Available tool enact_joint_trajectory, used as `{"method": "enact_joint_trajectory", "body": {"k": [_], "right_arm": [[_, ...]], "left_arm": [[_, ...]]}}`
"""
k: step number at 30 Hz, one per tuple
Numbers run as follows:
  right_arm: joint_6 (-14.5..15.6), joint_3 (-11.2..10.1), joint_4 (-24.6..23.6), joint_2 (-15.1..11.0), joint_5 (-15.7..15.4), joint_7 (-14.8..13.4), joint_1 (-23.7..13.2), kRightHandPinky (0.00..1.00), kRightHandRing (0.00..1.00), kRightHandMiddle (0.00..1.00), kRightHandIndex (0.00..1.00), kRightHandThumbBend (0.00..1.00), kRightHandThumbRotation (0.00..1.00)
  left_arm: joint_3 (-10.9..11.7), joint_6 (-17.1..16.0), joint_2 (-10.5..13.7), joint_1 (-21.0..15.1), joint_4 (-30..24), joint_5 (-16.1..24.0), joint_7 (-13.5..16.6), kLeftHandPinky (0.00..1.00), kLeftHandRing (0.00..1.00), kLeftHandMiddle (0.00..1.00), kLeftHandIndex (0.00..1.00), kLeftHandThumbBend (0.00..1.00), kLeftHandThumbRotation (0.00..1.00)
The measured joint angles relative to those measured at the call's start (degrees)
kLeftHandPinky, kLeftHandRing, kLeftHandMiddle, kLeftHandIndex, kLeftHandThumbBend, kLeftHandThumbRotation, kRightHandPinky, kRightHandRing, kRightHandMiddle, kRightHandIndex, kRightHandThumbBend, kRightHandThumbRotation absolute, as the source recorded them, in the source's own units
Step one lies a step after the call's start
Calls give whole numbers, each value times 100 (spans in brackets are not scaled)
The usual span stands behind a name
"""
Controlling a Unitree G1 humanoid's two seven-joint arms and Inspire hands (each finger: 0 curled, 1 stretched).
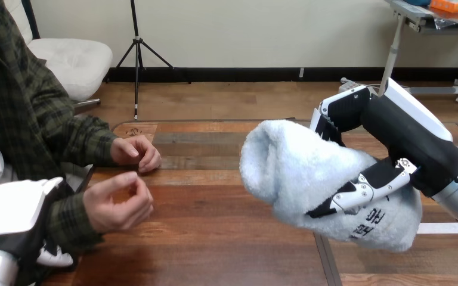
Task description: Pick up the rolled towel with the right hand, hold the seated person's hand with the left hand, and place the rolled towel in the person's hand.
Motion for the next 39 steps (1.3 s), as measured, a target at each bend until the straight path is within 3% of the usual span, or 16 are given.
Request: {"method": "enact_joint_trajectory", "body": {"k": [13, 17, 26, 39], "right_arm": [[-119, -1, 92, 0, 236, 150, -6, 9, 14, 20, 23, 74, 0], [-119, -10, 91, 0, 238, 150, -6, 9, 14, 21, 24, 74, 0], [-114, -31, 90, -1, 240, 150, -6, 10, 15, 21, 25, 74, 0], [-6, -39, 87, -1, 359, 150, -6, 11, 15, 22, 25, 75, 0]], "left_arm": [[-221, -116, 100, -339, 312, -114, -25, 76, 75, 76, 75, 99, 10], [-242, -285, 150, -410, 453, -245, 33, 63, 66, 69, 70, 97, 4], [-249, -450, 181, -459, 622, -479, 130, 45, 51, 56, 60, 92, 0], [-233, -762, 192, -462, 824, -953, 460, 40, 44, 48, 51, 87, 0]]}}
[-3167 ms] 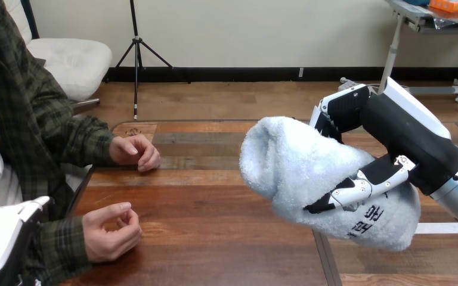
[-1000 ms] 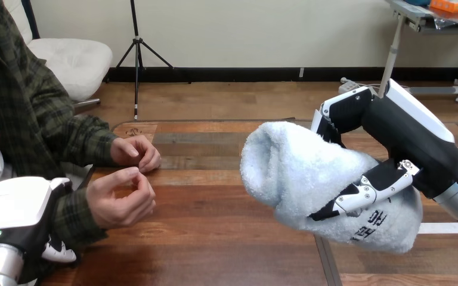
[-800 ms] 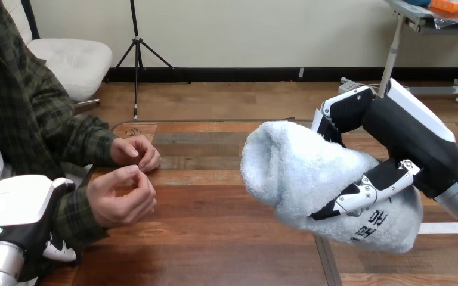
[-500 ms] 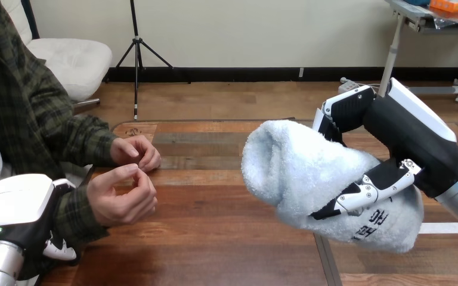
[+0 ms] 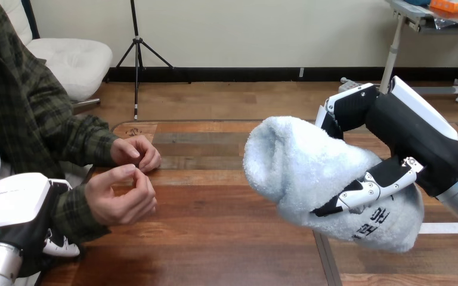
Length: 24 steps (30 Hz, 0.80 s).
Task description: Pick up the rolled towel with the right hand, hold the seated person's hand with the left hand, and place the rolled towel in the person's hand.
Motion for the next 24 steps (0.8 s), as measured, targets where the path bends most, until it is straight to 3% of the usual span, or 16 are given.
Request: {"method": "enact_joint_trajectory", "body": {"k": [5, 24], "right_arm": [[14, 0, -1, 0, 24, 0, 0, 11, 15, 21, 24, 74, 0], [-18, 0, -5, 5, 45, 1, 0, 9, 14, 20, 23, 74, 0]], "left_arm": [[5, -161, 5, -1, 103, -129, 219, 39, 44, 48, 50, 85, 0], [79, -552, 8, 4, 145, -584, 556, 34, 40, 46, 46, 85, 0]]}}
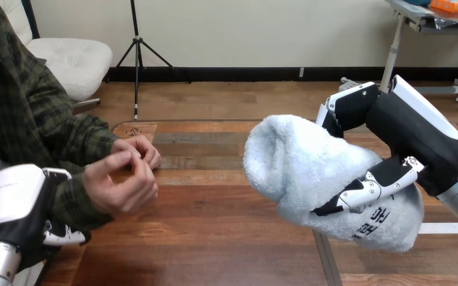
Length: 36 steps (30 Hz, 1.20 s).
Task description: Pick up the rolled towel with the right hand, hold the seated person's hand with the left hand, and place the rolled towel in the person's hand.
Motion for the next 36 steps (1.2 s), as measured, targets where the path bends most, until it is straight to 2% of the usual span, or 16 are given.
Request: {"method": "enact_joint_trajectory", "body": {"k": [10, 21, 28, 36], "right_arm": [[-40, 1, -5, 0, -138, -5, 0, 9, 14, 20, 23, 74, 0], [78, 34, -12, 9, -282, -5, 0, 11, 17, 23, 26, 75, 0], [115, 92, -12, 43, -294, -5, 0, 13, 18, 24, 28, 75, 0], [115, 258, -9, 118, -343, 0, -2, 14, 19, 26, 29, 75, 0]], "left_arm": [[114, -33, -28, 0, -38, -202, 94, 34, 41, 47, 47, 86, 0], [174, -32, -53, 14, -100, -328, 111, 35, 41, 47, 47, 87, 0], [223, 22, -101, 64, -209, -450, 56, 35, 41, 47, 47, 87, 0], [245, 61, -130, 122, -341, -473, 33, 36, 41, 47, 47, 88, 0]]}}
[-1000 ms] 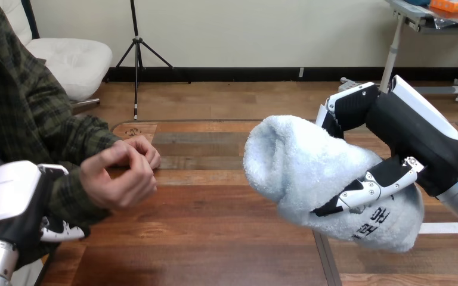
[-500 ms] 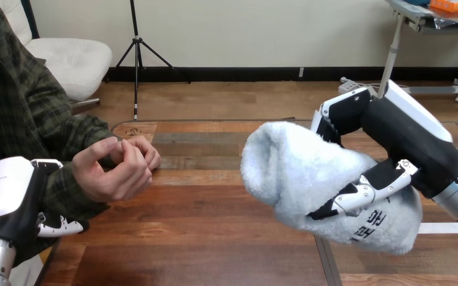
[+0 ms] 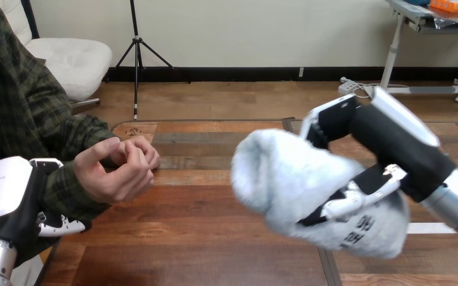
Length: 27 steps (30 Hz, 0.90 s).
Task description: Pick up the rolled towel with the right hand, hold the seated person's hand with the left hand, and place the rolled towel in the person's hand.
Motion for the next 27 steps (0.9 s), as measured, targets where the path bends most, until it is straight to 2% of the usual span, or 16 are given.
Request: {"method": "enact_joint_trajectory", "body": {"k": [16, 24, 25, 27], "right_arm": [[15, 359, 29, 380, -277, -1, -40, 13, 18, 25, 29, 75, 0], [31, 485, 30, 448, -381, -1, -97, 13, 18, 24, 29, 75, 0], [129, 500, 30, 517, -382, -4, -239, 12, 18, 24, 29, 75, 0], [130, 502, 32, 531, -382, -4, -254, 12, 17, 24, 29, 75, 0]], "left_arm": [[54, -41, -27, 84, -125, -7, -2, 38, 43, 49, 48, 90, 0], [72, -47, -69, 117, -171, -26, -17, 39, 45, 50, 50, 90, 0], [86, -47, -138, 123, -193, -31, -33, 39, 45, 51, 50, 91, 0], [86, -47, -146, 124, -200, -31, -39, 39, 45, 51, 50, 91, 0]]}}
